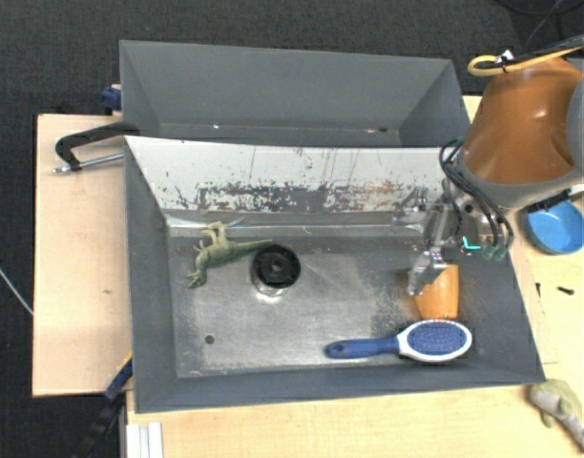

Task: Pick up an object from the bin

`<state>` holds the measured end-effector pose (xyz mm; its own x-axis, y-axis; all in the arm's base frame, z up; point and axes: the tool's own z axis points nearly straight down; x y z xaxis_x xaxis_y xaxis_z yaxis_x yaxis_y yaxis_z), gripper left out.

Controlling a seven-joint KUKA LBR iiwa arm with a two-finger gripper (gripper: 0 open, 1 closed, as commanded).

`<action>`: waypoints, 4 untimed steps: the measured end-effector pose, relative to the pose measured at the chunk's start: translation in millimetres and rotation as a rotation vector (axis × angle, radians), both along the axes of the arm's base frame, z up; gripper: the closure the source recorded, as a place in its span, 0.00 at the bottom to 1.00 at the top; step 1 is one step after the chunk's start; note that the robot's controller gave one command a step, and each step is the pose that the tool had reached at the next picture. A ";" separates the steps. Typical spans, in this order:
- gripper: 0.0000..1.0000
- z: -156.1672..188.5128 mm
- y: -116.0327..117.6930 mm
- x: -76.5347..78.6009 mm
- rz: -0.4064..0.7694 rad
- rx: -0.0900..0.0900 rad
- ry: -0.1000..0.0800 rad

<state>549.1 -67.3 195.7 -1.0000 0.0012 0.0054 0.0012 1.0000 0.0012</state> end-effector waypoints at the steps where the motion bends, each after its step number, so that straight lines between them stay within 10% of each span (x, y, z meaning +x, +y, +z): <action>1: 0.00 -76.3 -26.5 -51.4 0.155 0.003 0.003; 2: 0.00 -124.2 -31.8 -52.6 0.390 0.002 -0.006; 3: 1.00 -123.2 -30.7 -50.9 0.393 0.001 -0.013; 4: 1.00 -100.0 -17.8 -19.0 0.638 0.000 -0.013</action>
Offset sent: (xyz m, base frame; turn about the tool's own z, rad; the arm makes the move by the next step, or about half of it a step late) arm -0.0492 -0.0267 -0.0739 -0.1579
